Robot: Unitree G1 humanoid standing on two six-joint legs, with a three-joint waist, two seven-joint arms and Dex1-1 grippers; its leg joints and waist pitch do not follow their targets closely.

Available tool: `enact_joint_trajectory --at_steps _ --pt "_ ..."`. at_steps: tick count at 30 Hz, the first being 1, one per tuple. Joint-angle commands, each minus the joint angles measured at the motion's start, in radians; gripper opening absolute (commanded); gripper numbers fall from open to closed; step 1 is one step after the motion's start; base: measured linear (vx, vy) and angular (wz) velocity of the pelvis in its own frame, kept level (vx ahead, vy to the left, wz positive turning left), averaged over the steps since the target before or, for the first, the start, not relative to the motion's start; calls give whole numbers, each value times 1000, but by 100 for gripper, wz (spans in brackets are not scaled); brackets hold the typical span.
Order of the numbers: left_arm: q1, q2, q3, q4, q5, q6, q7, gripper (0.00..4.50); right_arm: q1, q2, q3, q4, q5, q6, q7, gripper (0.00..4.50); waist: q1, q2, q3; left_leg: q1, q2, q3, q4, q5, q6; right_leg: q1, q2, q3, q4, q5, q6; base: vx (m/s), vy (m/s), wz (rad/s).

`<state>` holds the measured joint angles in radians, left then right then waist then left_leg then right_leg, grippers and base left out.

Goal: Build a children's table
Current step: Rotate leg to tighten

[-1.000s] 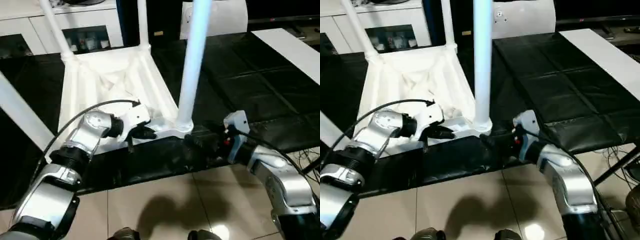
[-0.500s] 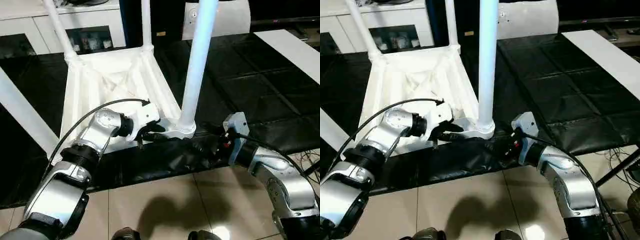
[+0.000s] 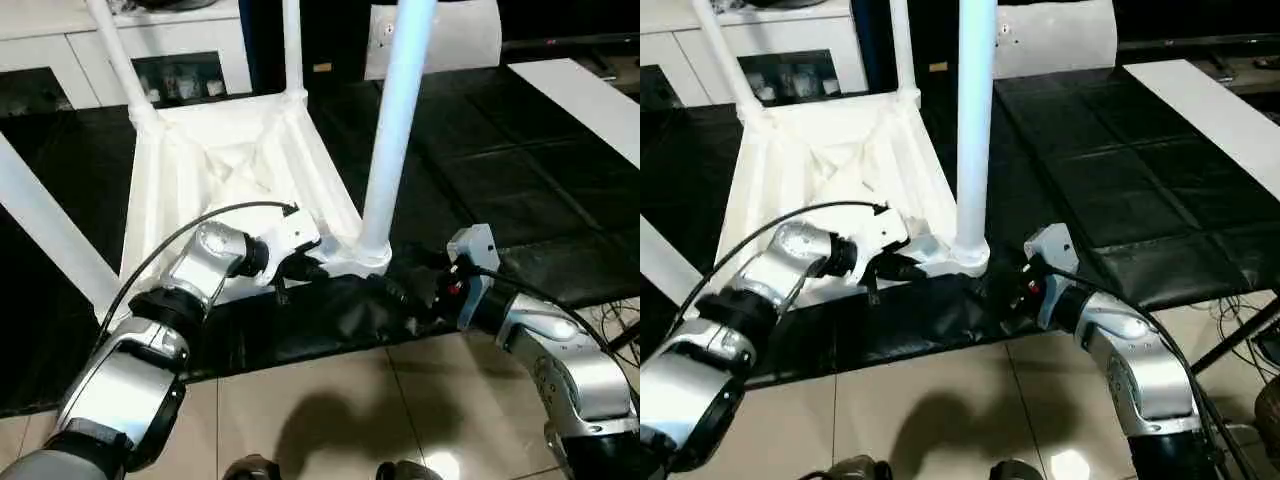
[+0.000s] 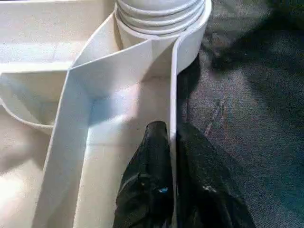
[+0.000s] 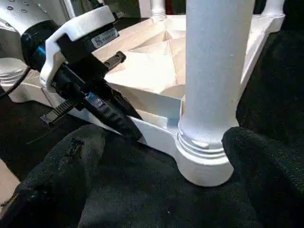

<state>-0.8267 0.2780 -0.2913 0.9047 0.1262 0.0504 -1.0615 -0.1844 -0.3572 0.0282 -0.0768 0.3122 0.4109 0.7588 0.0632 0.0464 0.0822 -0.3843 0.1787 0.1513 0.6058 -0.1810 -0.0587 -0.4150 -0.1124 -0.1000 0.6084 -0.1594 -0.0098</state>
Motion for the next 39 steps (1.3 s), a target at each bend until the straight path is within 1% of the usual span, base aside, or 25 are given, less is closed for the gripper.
enact_joint_trajectory --at_steps 1,3,4,5,7,8,9,10,12,13,16,17,18,19,20,21,24,25,31,32,33,34,36,37,39 --pt "-10 22 -6 -6 4 -32 -29 2 -2 -2 -13 -17 9 -9 -13 450 6 -16 -84 1 30 -2 -73 -197 57 70 -41 42 -90 -332 -171 0 0 0" --pt "-1 28 -8 -24 -8 -61 -71 2 -9 -2 -22 -16 19 -6 -11 450 4 -15 -86 2 31 -2 -73 -189 60 70 -41 44 -88 -301 -181 0 0 0" --pt "8 33 -11 -39 -19 -77 -106 2 -13 -6 -23 -15 22 -7 -5 450 3 -18 -87 1 31 -2 -71 -182 63 70 -41 44 -85 -281 -187 0 0 0" --pt "25 49 -29 -66 -25 -129 -172 2 -18 -20 -23 -12 25 -9 14 450 4 -17 -90 2 32 -2 -70 -167 72 71 -43 45 -82 -249 -199 0 0 0" --pt "32 59 -42 -76 -25 -157 -204 2 -21 -28 -22 -10 27 -10 25 450 6 -14 -91 4 35 0 -68 -143 86 68 -41 47 -74 -192 -221 0 0 0" --pt "33 60 -42 -78 -25 -157 -207 2 -21 -29 -22 -11 28 -10 26 450 9 -11 -93 8 36 2 -66 -132 91 66 -40 48 -70 -163 -234 0 0 0" --pt "46 73 -49 -104 -40 -161 -262 2 -27 -45 -22 -14 42 -3 56 450 11 -16 -94 12 37 4 -65 -129 96 63 -40 49 -69 -150 -242 0 0 0" --pt "53 83 -53 -124 -52 -164 -304 2 -34 -60 -21 -14 55 2 87 450 18 -14 -94 8 39 2 -66 -123 102 69 -42 49 -63 -135 -252 0 0 0" --pt "58 96 -60 -144 -61 -165 -348 2 -44 -78 -17 -13 67 7 123 450 28 -13 -93 9 42 4 -66 -127 103 67 -43 50 -62 -142 -256 0 0 0" --pt "58 104 -66 -148 -60 -181 -370 2 -53 -91 -5 -5 66 -1 153 450 31 -12 -91 12 43 4 -68 -139 97 63 -42 50 -63 -158 -253 0 0 0" --pt "61 120 -78 -151 -60 -224 -427 2 -80 -130 51 22 79 -14 284 450 39 -14 -88 12 43 5 -69 -183 83 66 -46 51 -69 -218 -240 0 0 0" --pt "62 122 -79 -152 -61 -228 -432 1 -82 -132 56 24 81 -14 294 432 43 -14 -89 13 45 6 -70 -185 78 63 -47 52 -70 -229 -234 0 0 0" --pt "63 123 -80 -153 -61 -230 -437 1 -84 -133 60 25 81 -13 301 432 44 -16 -89 14 45 6 -70 -184 75 62 -47 53 -70 -231 -233 0 0 0" --pt "68 130 -84 -165 -62 -232 -454 1 -100 -145 88 47 76 -16 347 432 48 -15 -90 16 46 5 -70 -185 69 61 -47 52 -68 -234 -235 0 0 0" --pt "68 130 -84 -166 -62 -232 -455 0 -101 -146 90 48 76 -16 350 418 48 -14 -90 11 45 5 -70 -185 65 62 -47 52 -67 -231 -236 0 0 0" --pt "70 135 -89 -174 -61 -231 -468 0 -116 -147 104 73 73 -20 374 404 49 -18 -89 12 45 5 -71 -189 61 62 -47 52 -66 -238 -235 0 0 0" --pt "72 147 -98 -179 -54 -241 -483 0 -150 -154 131 127 66 -32 429 391 49 -17 -89 11 46 5 -71 -185 58 61 -46 52 -64 -231 -236 0 0 0" --pt "70 150 -99 -176 -51 -246 -483 0 -161 -157 138 143 66 -32 448 371 49 -17 -89 11 46 6 -71 -185 59 61 -46 52 -65 -230 -235 0 0 0" --pt "75 160 -95 -181 -52 -245 -492 0 -186 -158 152 176 69 -25 481 325 51 -18 -82 9 45 8 -71 -168 73 58 -44 53 -64 -209 -239 0 0 0" --pt "79 163 -97 -189 -51 -241 -493 0 -185 -162 154 176 74 -19 490 316 49 -34 -74 7 44 9 -72 -171 77 57 -44 54 -66 -224 -234 0 0 0" --pt "81 162 -96 -193 -53 -236 -492 0 -183 -163 155 173 77 -15 493 316 49 -25 -75 8 46 8 -73 -173 74 57 -46 54 -65 -244 -229 0 0 0" --pt "83 163 -97 -199 -54 -231 -492 0 -182 -165 158 170 79 -12 499 306 48 -24 -71 9 47 8 -75 -182 72 53 -45 54 -69 -258 -225 0 0 0" --pt "85 163 -97 -204 -56 -224 -491 0 -183 -164 163 169 82 -9 503 282 45 -28 -65 10 47 9 -78 -205 63 52 -44 55 -73 -283 -218 0 0 0" --pt "87 164 -97 -207 -57 -222 -489 0 -182 -163 164 165 84 -5 503 282 46 -24 -64 12 48 8 -79 -216 57 52 -45 55 -74 -297 -214 0 0 0" --pt "88 166 -97 -209 -56 -221 -490 0 -184 -157 168 163 89 1 507 258 43 -28 -62 12 49 10 -82 -227 52 51 -43 55 -74 -300 -213 0 0 0"
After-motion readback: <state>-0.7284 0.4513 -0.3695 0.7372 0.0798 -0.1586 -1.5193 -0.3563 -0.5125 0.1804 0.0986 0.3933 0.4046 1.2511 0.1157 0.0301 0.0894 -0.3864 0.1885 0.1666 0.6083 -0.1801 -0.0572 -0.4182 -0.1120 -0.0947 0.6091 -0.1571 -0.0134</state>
